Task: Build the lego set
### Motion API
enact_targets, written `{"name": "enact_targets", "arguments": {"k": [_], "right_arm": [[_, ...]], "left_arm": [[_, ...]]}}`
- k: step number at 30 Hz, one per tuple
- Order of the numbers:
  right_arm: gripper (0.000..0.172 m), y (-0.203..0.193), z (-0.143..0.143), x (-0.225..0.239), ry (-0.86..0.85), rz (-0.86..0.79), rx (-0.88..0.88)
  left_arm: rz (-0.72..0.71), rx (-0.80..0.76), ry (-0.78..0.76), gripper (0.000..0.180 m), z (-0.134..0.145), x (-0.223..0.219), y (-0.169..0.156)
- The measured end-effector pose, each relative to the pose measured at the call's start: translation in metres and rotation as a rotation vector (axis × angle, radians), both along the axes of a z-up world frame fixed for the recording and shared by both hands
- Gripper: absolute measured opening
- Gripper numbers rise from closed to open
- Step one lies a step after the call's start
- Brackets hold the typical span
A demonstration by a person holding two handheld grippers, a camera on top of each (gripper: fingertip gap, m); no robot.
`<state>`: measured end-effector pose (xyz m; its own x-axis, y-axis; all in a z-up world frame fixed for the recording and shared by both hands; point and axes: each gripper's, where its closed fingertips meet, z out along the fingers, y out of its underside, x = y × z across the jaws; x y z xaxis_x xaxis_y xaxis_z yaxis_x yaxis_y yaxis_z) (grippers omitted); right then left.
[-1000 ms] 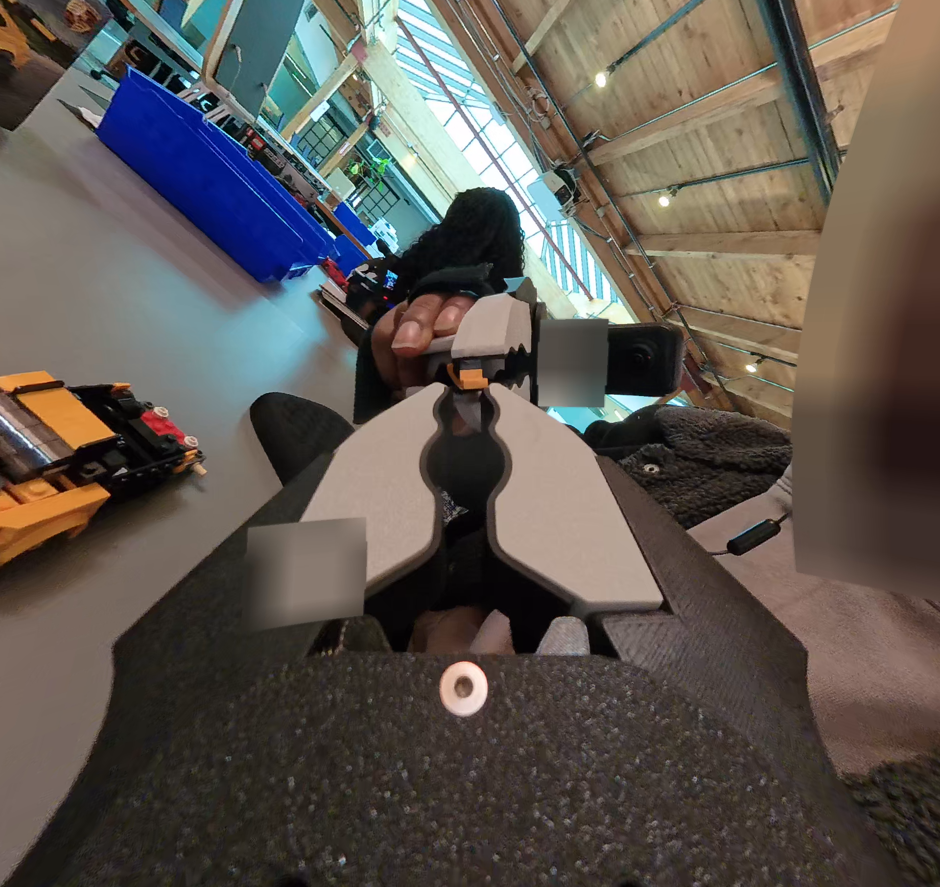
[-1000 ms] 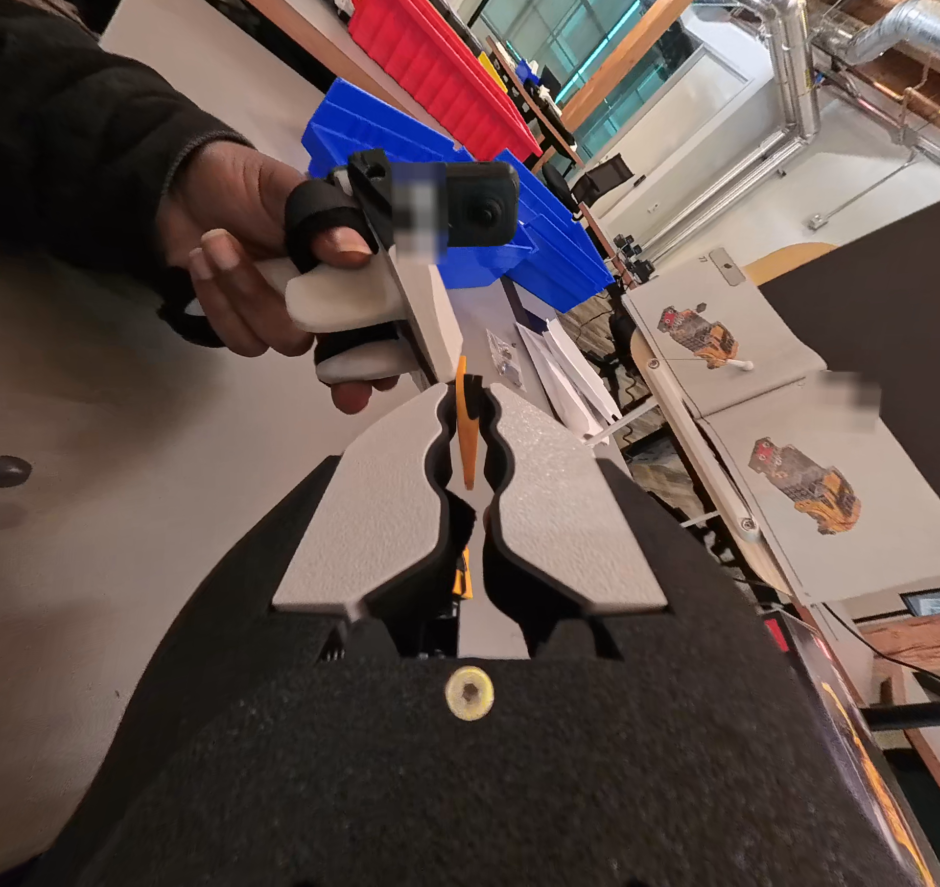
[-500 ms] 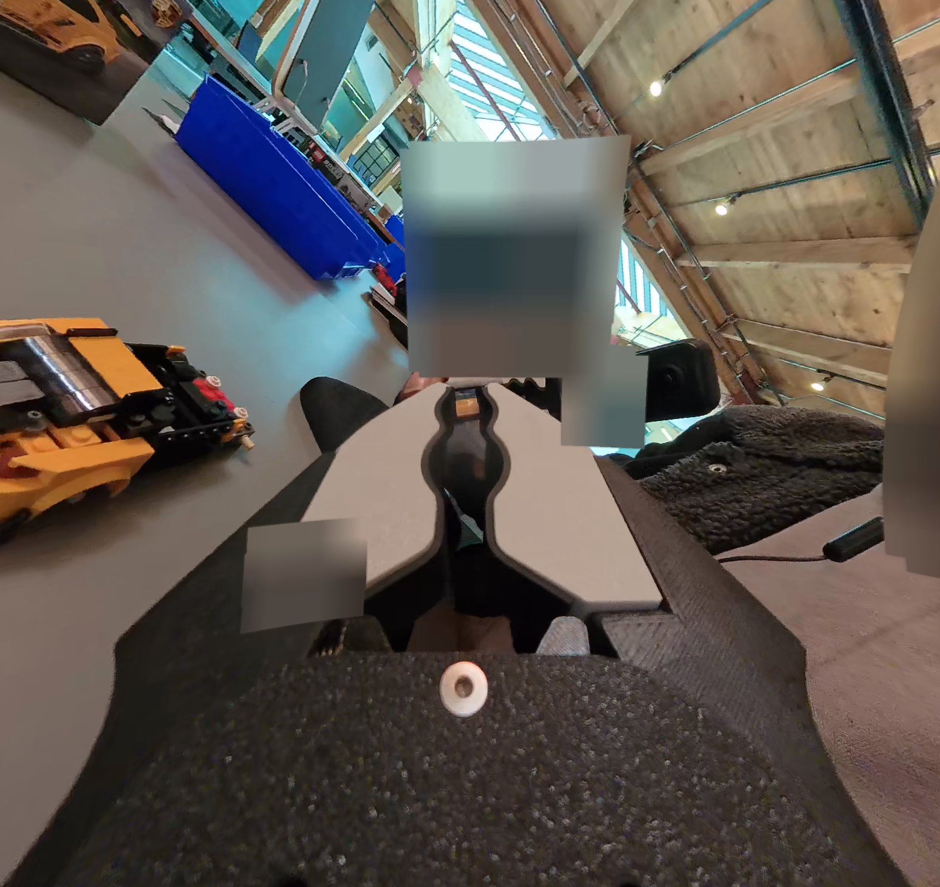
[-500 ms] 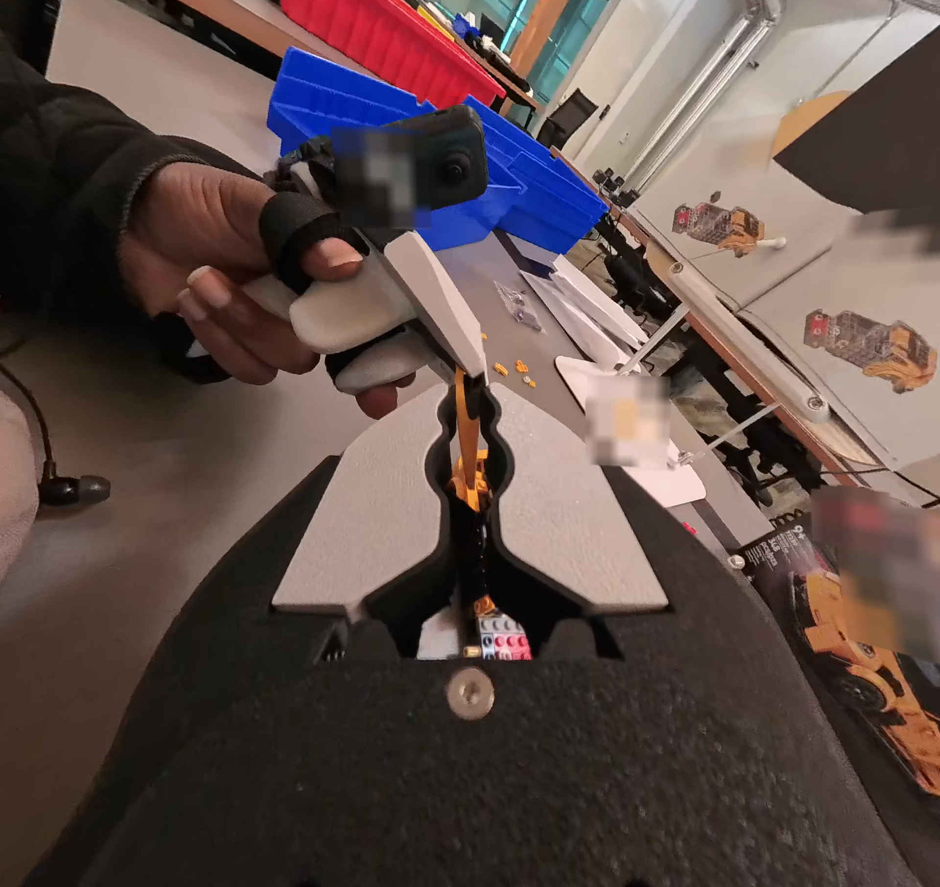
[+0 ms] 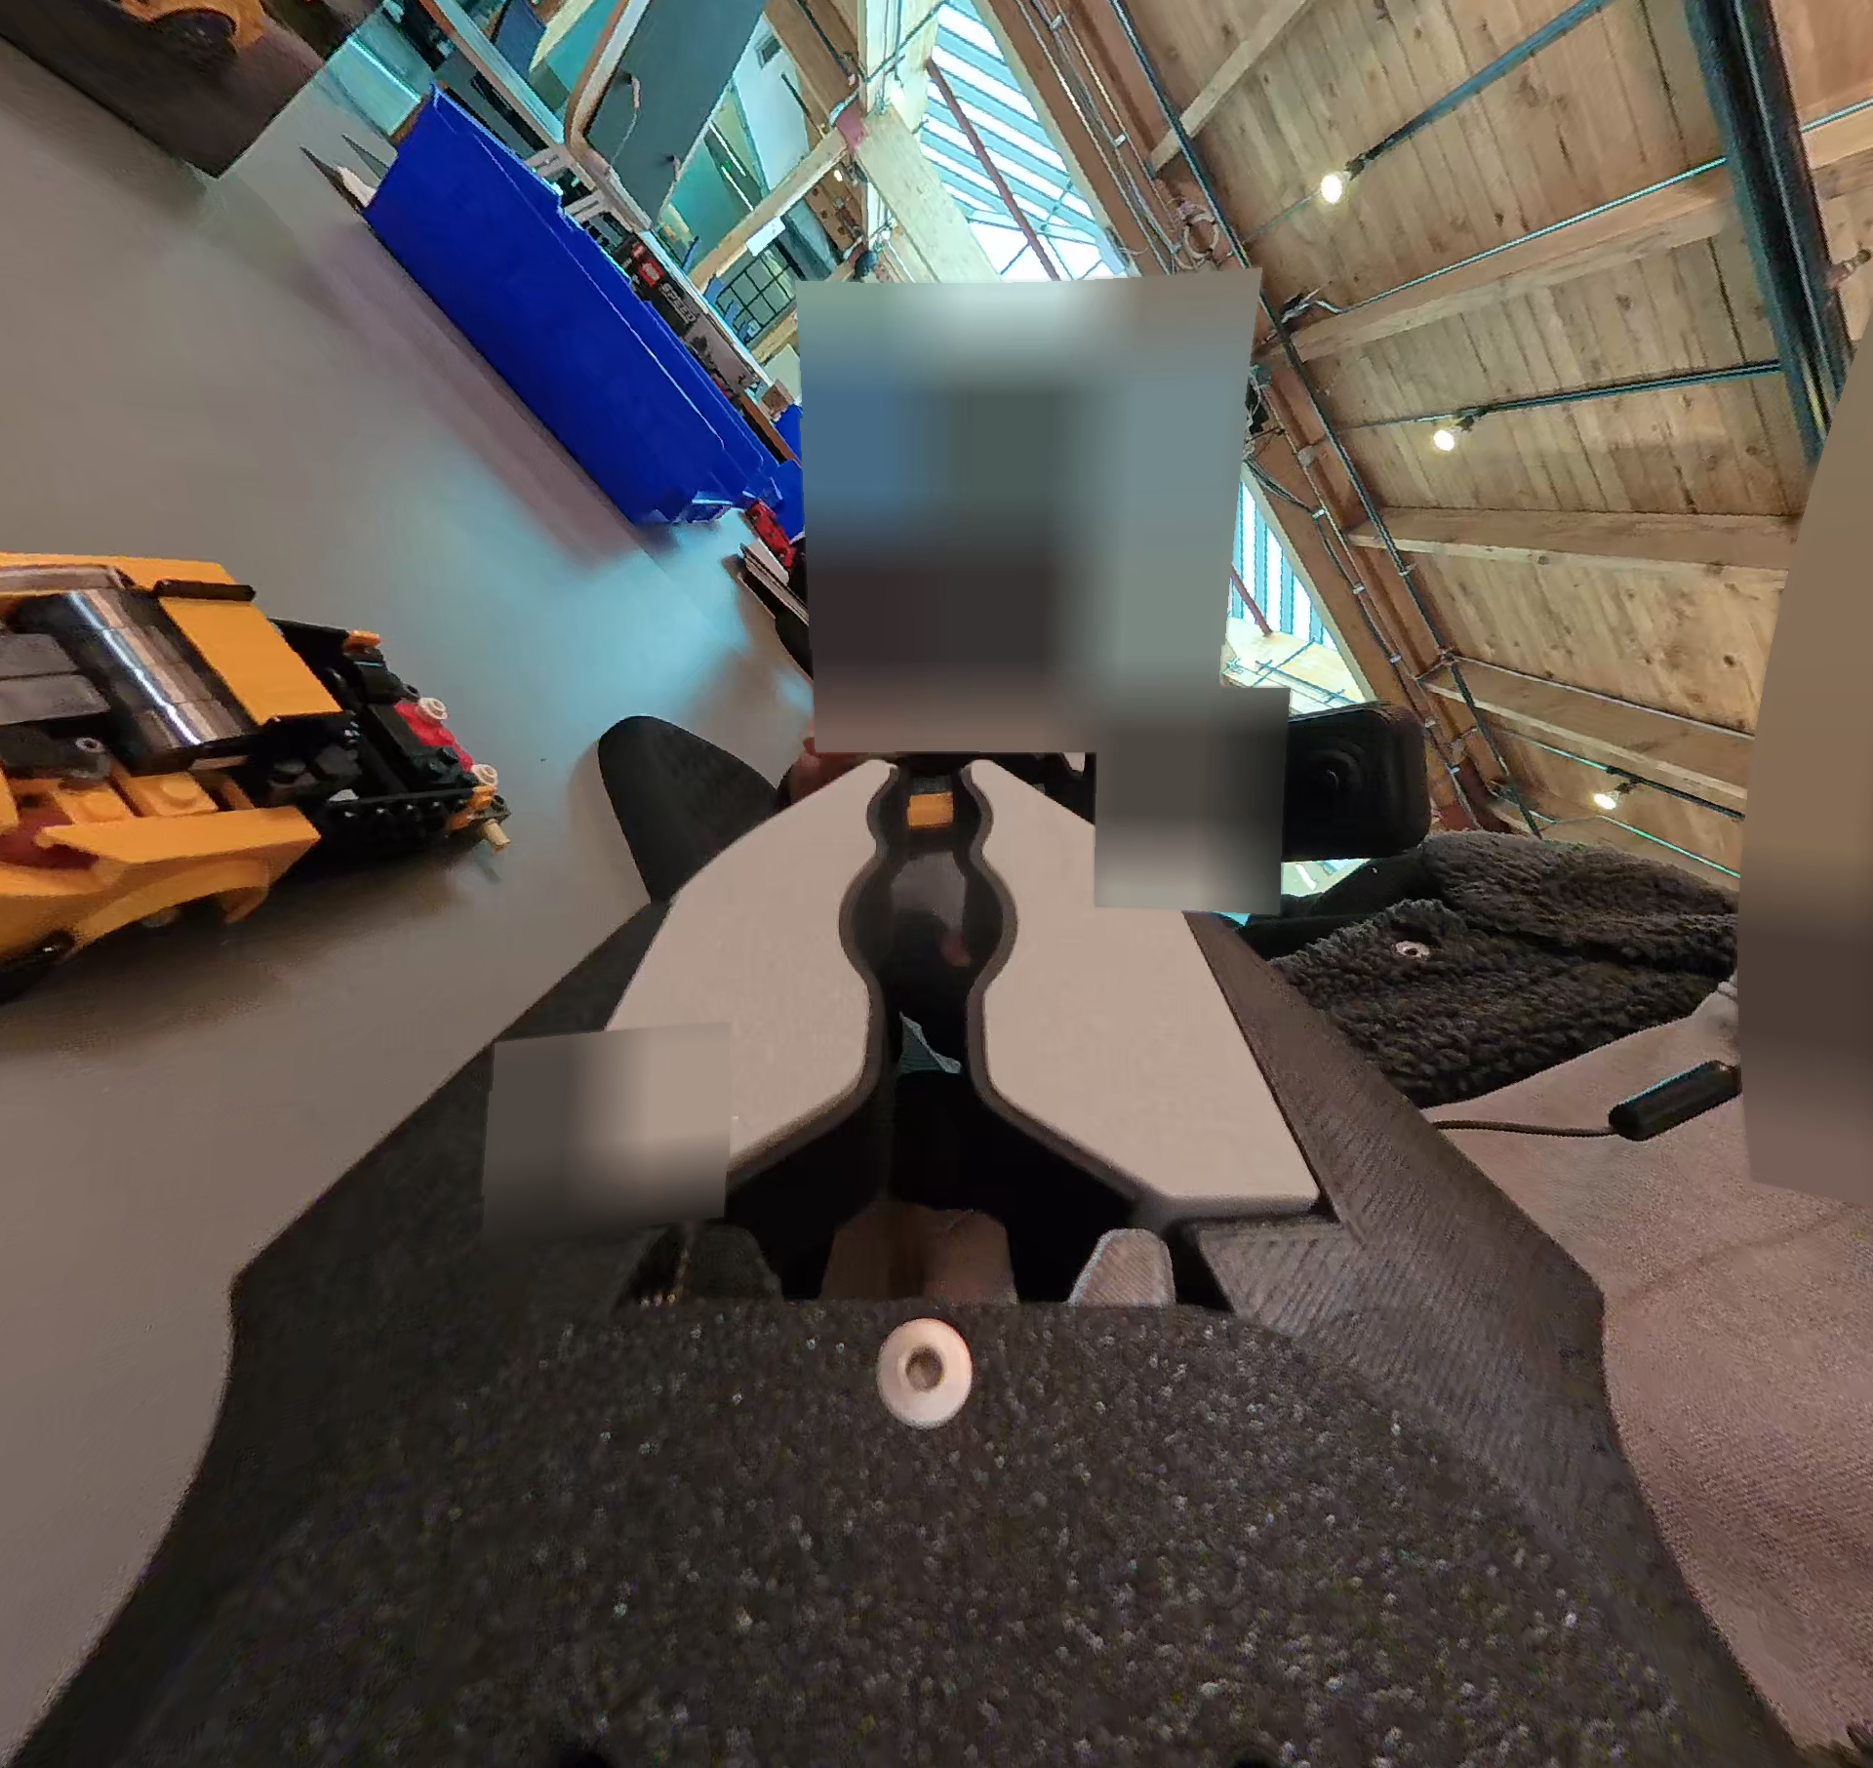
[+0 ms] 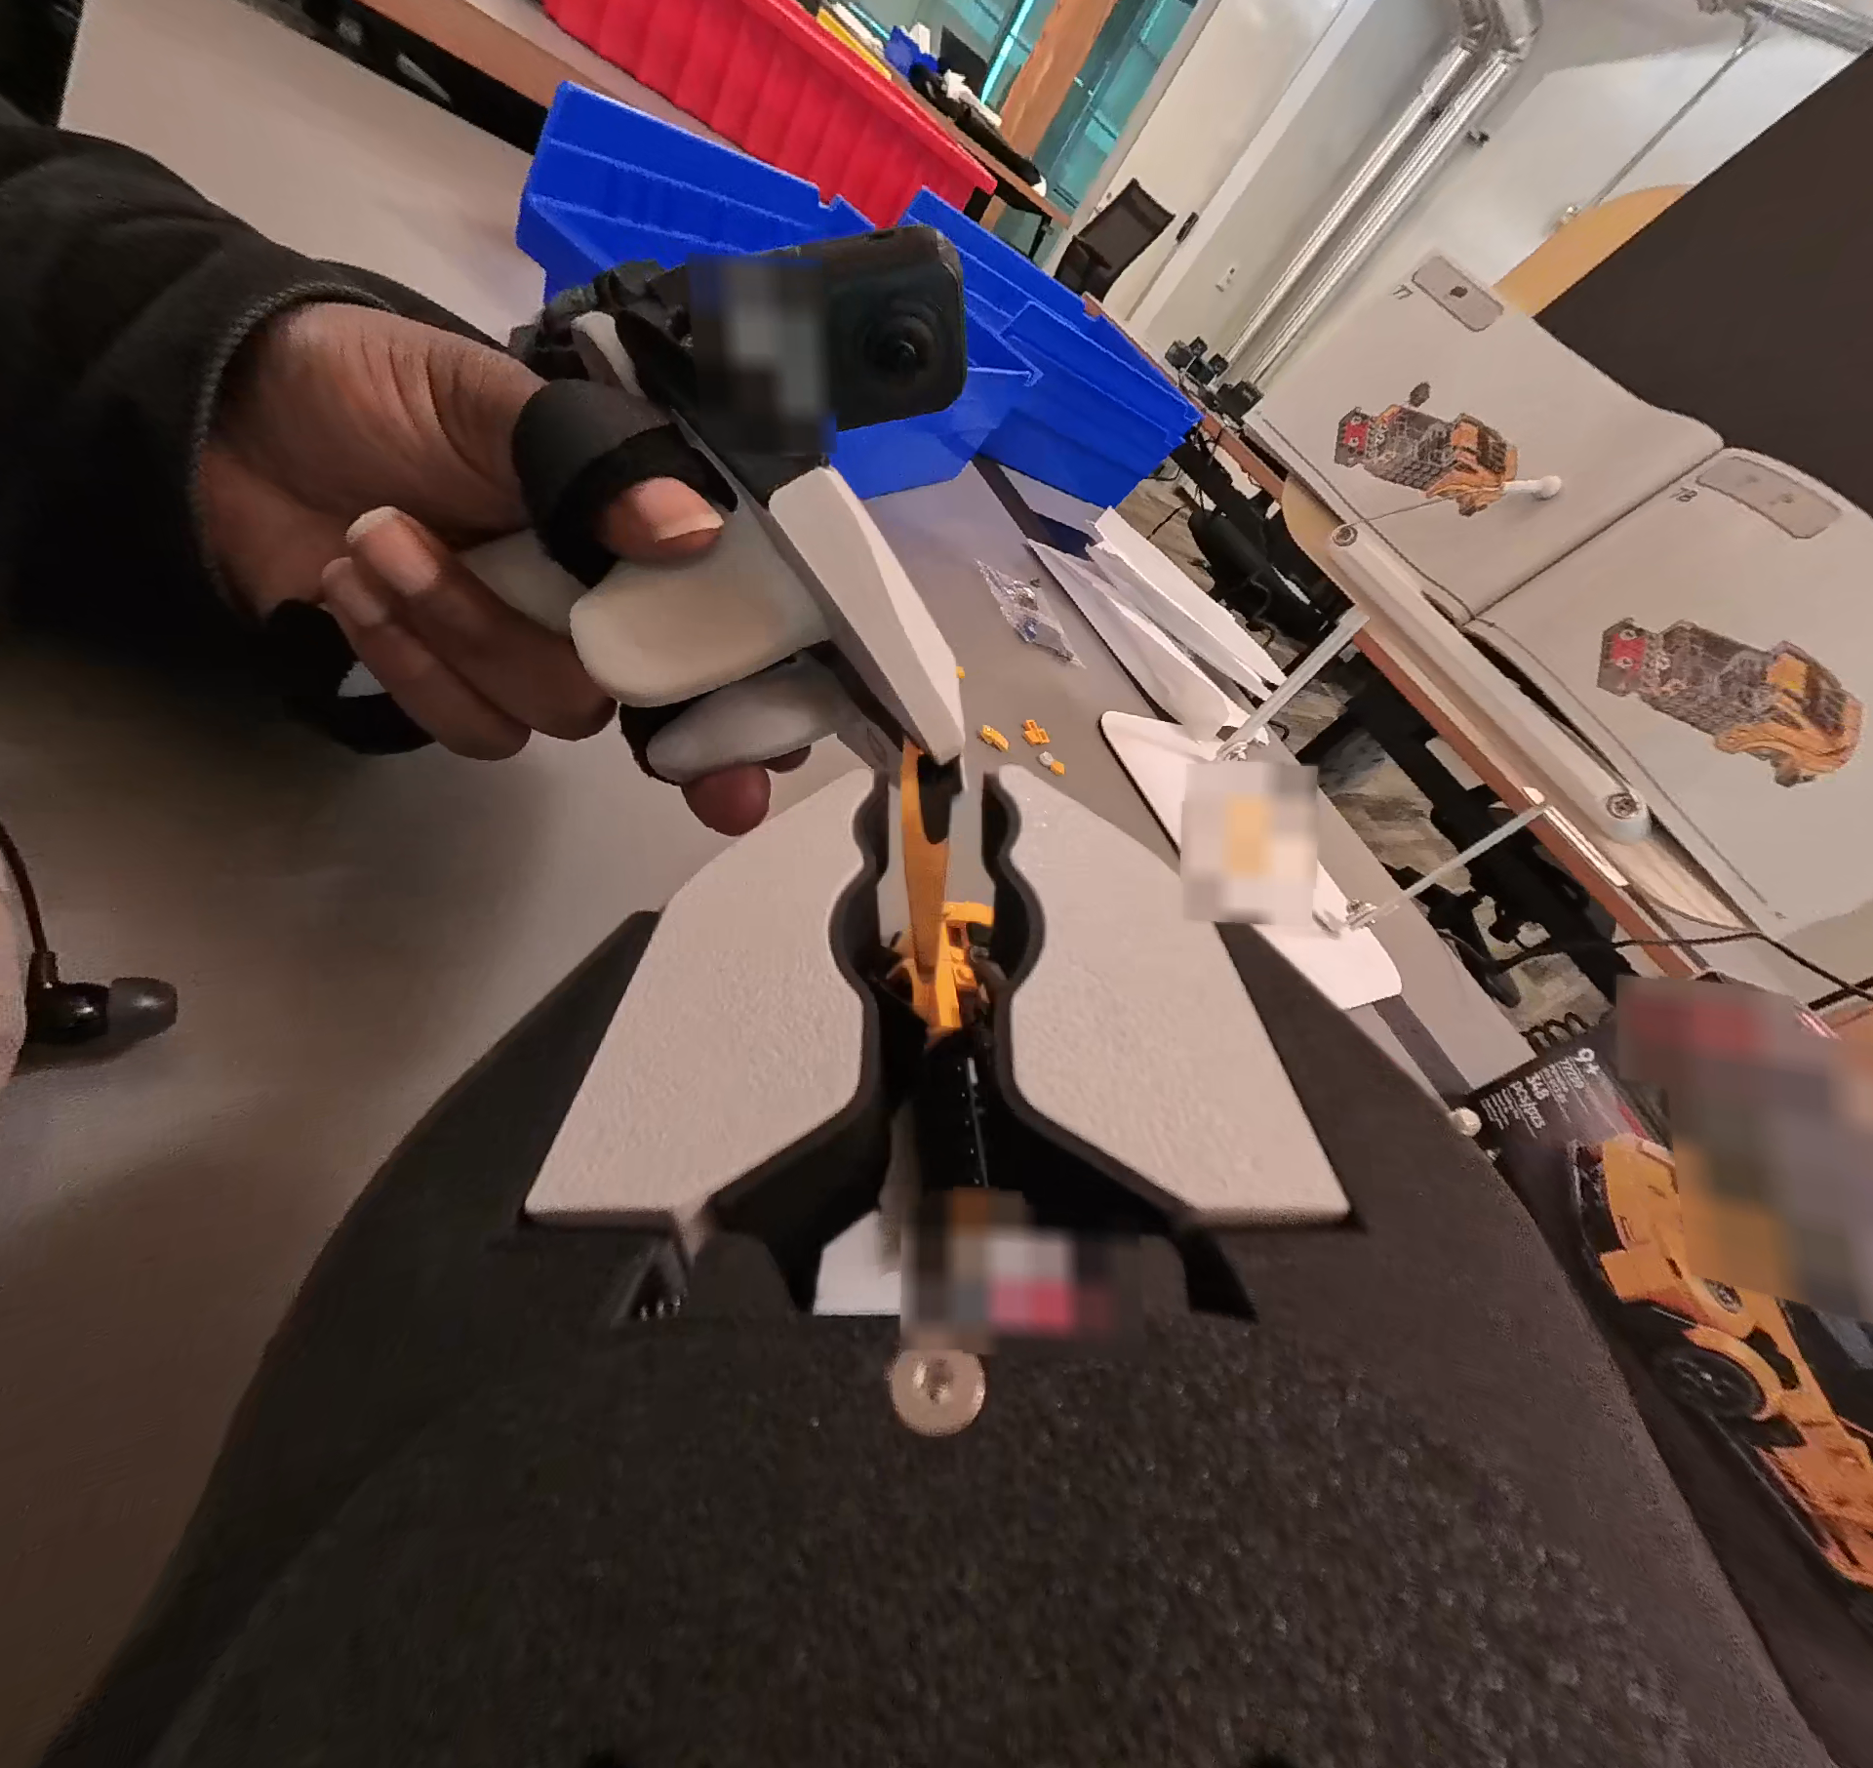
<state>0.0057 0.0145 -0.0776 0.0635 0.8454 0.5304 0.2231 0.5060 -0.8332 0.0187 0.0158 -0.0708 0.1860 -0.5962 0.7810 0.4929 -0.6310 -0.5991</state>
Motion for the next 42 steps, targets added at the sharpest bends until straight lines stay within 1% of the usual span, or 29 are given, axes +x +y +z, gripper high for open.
{"name": "enact_targets", "arguments": {"k": [1,2,5,9,12,14,15,18,22,25,27,30,33,36,38,40,42], "right_arm": [[0.017,0.000,0.000,0.000,-0.002,0.003,0.001],[0.010,-0.002,0.000,0.000,-0.003,0.011,0.010],[0.009,-0.003,0.002,0.000,0.011,0.009,0.041],[0.009,-0.001,0.002,-0.001,0.012,0.003,-0.012],[0.009,0.001,0.004,-0.001,0.047,0.005,-0.101],[0.009,0.006,0.007,0.000,0.074,-0.013,-0.135],[0.009,0.007,0.008,0.001,0.083,-0.017,-0.146],[0.009,0.006,0.009,0.000,0.097,-0.039,-0.098],[0.009,0.002,0.007,-0.003,0.104,-0.054,-0.024],[0.009,0.000,0.005,-0.005,0.100,-0.051,0.010],[0.016,-0.002,0.006,-0.004,0.080,-0.020,-0.006],[0.023,-0.003,-0.001,0.000,-0.002,0.050,-0.079],[0.026,-0.007,-0.011,0.004,-0.075,0.116,-0.181],[0.024,-0.014,-0.020,0.006,-0.147,0.194,-0.322],[0.012,-0.020,-0.025,0.007,-0.179,0.231,-0.371],[0.010,-0.019,-0.025,0.008,-0.165,0.224,-0.389],[0.009,-0.018,-0.019,0.009,-0.116,0.227,-0.453]], "left_arm": [[-0.005,-0.005,-0.003,0.009,0.000,0.001,0.000],[-0.007,-0.006,-0.008,0.009,0.000,0.001,-0.001],[-0.018,-0.012,-0.023,0.008,0.002,0.001,-0.001],[-0.019,-0.027,-0.055,0.009,0.003,0.000,0.000],[-0.004,-0.010,-0.073,0.011,0.006,-0.002,0.001],[0.015,0.007,-0.085,0.020,0.009,-0.006,0.002],[0.021,0.012,-0.077,0.021,0.009,-0.006,0.002],[0.013,0.021,-0.039,0.018,0.007,0.001,0.001],[0.014,0.011,-0.031,0.012,0.005,0.003,0.001],[0.000,0.031,0.061,0.009,0.002,0.002,-0.001],[-0.017,0.067,0.166,0.008,0.001,0.003,-0.005],[-0.028,0.150,0.366,0.008,0.001,0.002,-0.010],[-0.058,0.188,0.480,0.008,0.000,0.000,-0.014],[-0.108,0.221,0.582,0.008,-0.003,0.003,-0.018],[-0.123,0.245,0.646,0.008,-0.004,0.005,-0.019],[-0.129,0.270,0.682,0.008,-0.004,0.006,-0.018],[-0.113,0.304,0.662,0.008,0.002,0.008,-0.017]]}}
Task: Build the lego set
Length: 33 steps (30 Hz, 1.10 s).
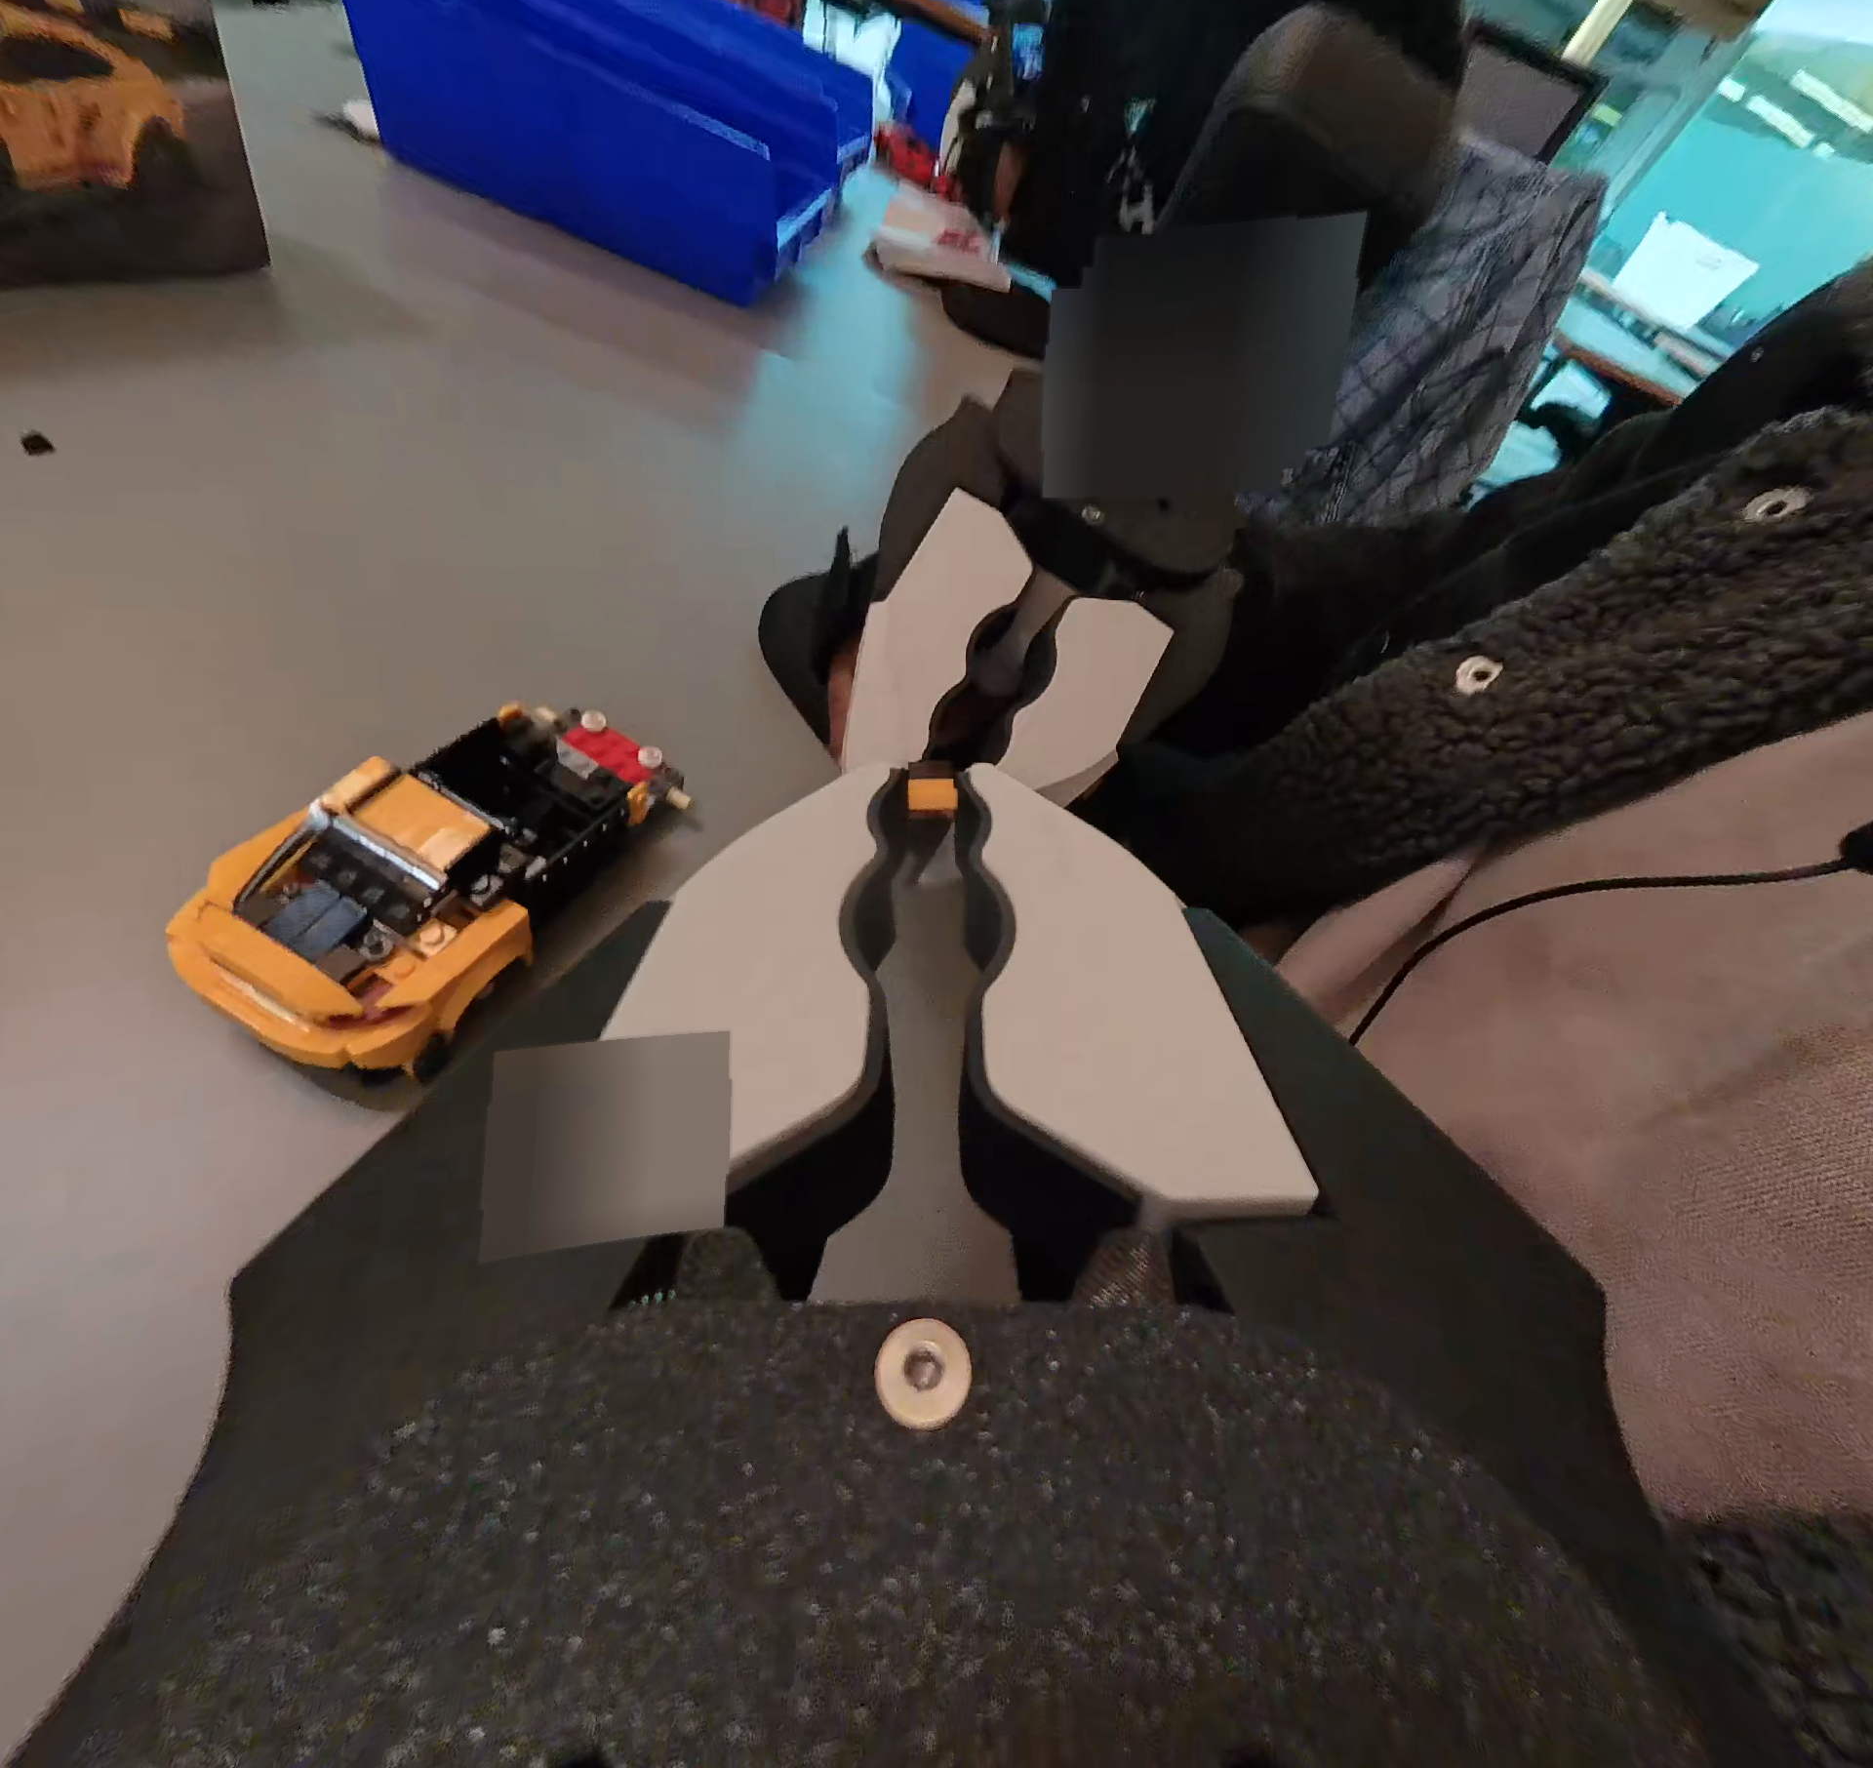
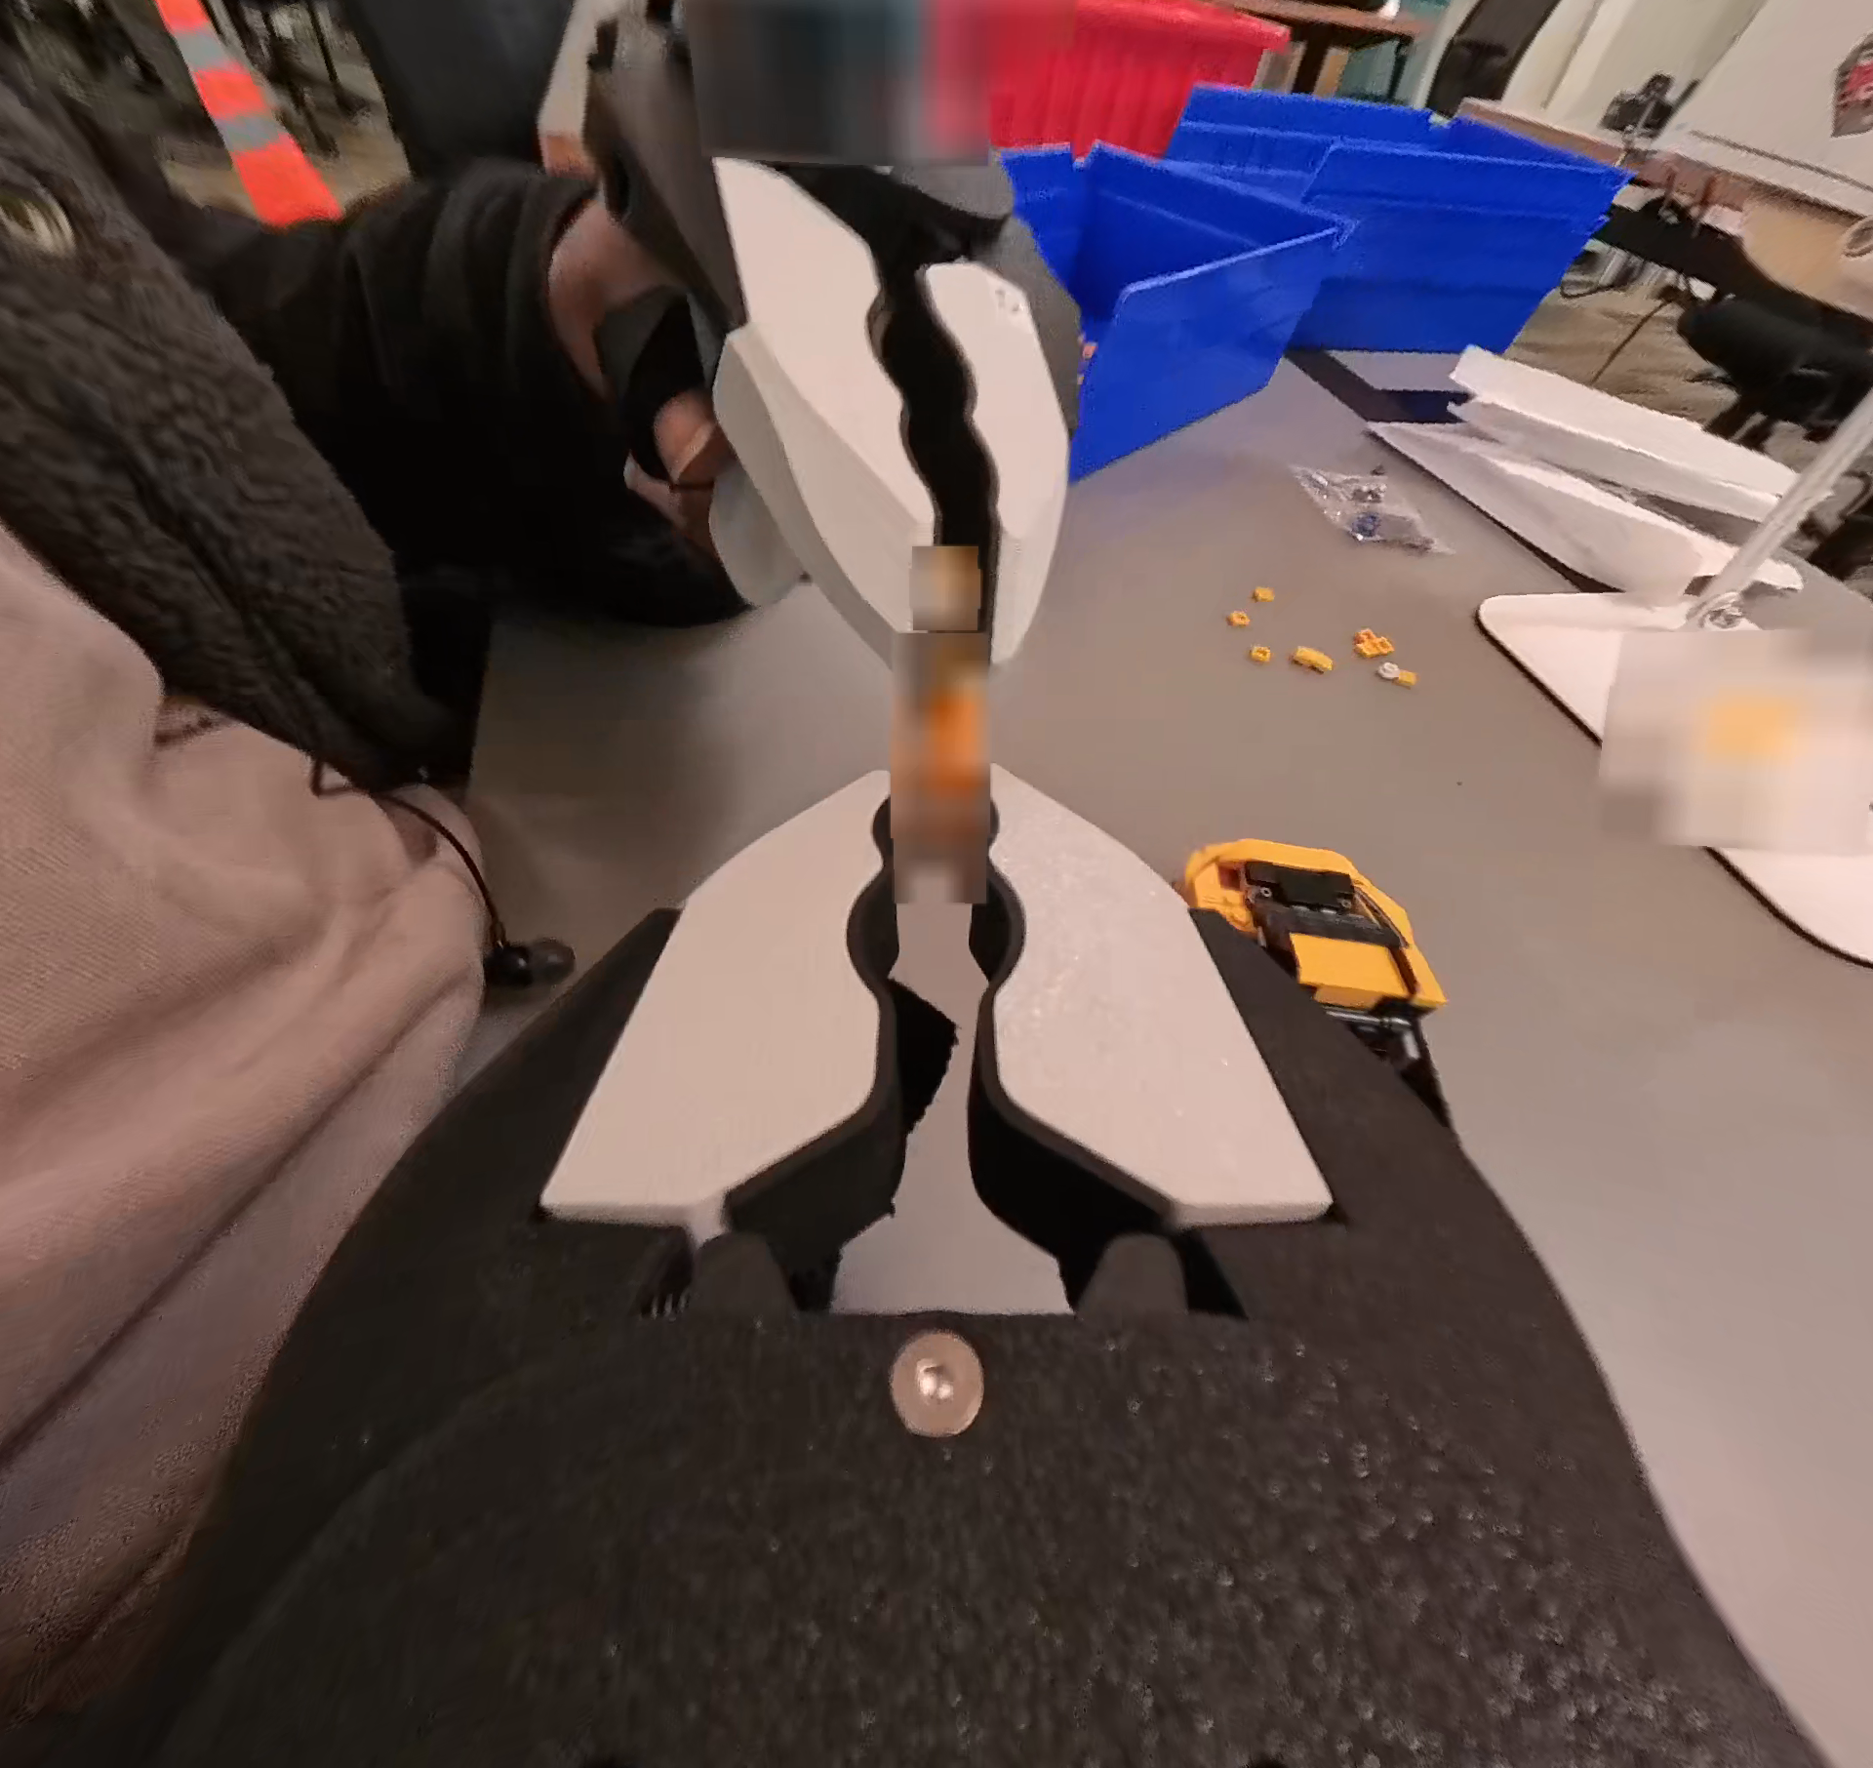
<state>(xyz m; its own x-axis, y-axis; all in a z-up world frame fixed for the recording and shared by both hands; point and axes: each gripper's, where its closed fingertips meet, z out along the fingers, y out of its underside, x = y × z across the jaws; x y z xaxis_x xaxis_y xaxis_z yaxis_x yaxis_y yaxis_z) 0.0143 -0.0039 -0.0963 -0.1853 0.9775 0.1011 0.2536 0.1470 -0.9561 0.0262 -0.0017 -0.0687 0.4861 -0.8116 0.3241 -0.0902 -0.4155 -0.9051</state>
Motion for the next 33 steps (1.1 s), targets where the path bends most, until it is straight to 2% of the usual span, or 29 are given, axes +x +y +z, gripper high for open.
{"name": "enact_targets", "arguments": {"k": [1,4,9,19,24,29,33], "right_arm": [[0.009,0.001,0.004,0.000,0.031,-0.005,-0.039],[0.009,0.005,0.018,0.001,0.124,-0.036,-0.115],[0.009,0.005,0.027,0.000,0.188,-0.042,-0.142],[0.009,0.010,0.018,-0.009,0.163,-0.124,-0.050],[0.009,0.014,0.014,-0.013,0.157,-0.189,0.013],[0.009,0.012,0.009,-0.013,0.123,-0.163,0.007],[0.015,0.014,0.010,-0.002,0.035,-0.039,0.038]], "left_arm": [[0.003,0.021,-0.034,0.009,0.004,0.001,0.001],[0.019,0.055,-0.145,0.025,0.013,0.001,0.002],[0.056,0.102,-0.235,0.013,0.017,0.002,0.004],[0.097,0.104,-0.159,0.008,0.007,0.002,0.010],[0.141,0.132,-0.181,0.009,0.007,0.002,0.016],[0.118,0.146,-0.066,0.008,0.000,0.000,0.015],[0.045,0.135,0.291,0.008,-0.020,-0.018,0.014]]}}
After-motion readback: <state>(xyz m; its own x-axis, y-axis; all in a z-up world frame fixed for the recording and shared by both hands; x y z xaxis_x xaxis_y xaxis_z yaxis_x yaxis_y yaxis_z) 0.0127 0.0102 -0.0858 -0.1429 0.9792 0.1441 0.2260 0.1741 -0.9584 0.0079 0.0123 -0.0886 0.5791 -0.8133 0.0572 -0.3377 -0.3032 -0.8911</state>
